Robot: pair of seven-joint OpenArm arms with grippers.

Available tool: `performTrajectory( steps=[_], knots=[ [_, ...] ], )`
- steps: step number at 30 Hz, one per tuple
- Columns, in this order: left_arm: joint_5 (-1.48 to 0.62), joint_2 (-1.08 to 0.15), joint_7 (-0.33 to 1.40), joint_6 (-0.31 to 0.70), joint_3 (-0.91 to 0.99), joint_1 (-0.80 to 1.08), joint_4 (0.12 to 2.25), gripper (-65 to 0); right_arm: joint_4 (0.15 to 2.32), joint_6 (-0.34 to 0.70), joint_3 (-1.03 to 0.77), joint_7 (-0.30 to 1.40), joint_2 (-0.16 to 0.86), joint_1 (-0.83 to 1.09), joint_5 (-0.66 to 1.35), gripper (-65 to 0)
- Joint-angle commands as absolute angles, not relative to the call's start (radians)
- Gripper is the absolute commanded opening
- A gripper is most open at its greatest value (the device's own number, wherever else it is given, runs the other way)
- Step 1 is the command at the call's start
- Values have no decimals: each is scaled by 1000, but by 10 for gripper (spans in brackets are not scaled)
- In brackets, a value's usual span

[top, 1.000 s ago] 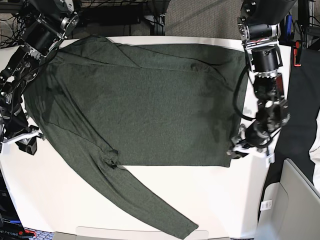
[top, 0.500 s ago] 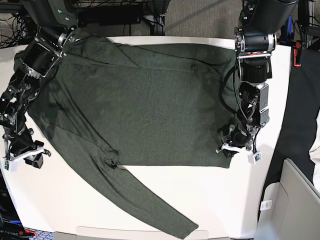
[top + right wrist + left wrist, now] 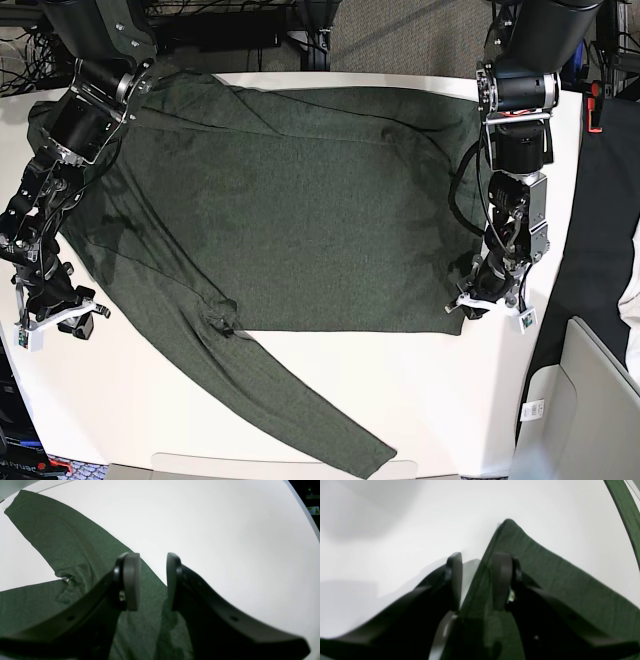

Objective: Fold the T-shirt properly
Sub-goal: 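Move both grippers down to the shirt's hem corners, then close both grippers on the hem corners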

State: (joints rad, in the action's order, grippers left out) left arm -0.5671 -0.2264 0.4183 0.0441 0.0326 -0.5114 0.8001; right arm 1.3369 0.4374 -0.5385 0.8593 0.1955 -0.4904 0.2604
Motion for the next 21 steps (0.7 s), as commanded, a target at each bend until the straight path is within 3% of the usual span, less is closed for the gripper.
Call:
performTrajectory(
  steps=[1,21],
  knots=[
    [-572,-236,392,56,36,-550,848,-451,1353,443,-541,829,209,-516,278,-462],
    [-575,-203,407,62,28,-515,766,-451,1357,444,-542,829,189,-516,280,-462]
  ],
)
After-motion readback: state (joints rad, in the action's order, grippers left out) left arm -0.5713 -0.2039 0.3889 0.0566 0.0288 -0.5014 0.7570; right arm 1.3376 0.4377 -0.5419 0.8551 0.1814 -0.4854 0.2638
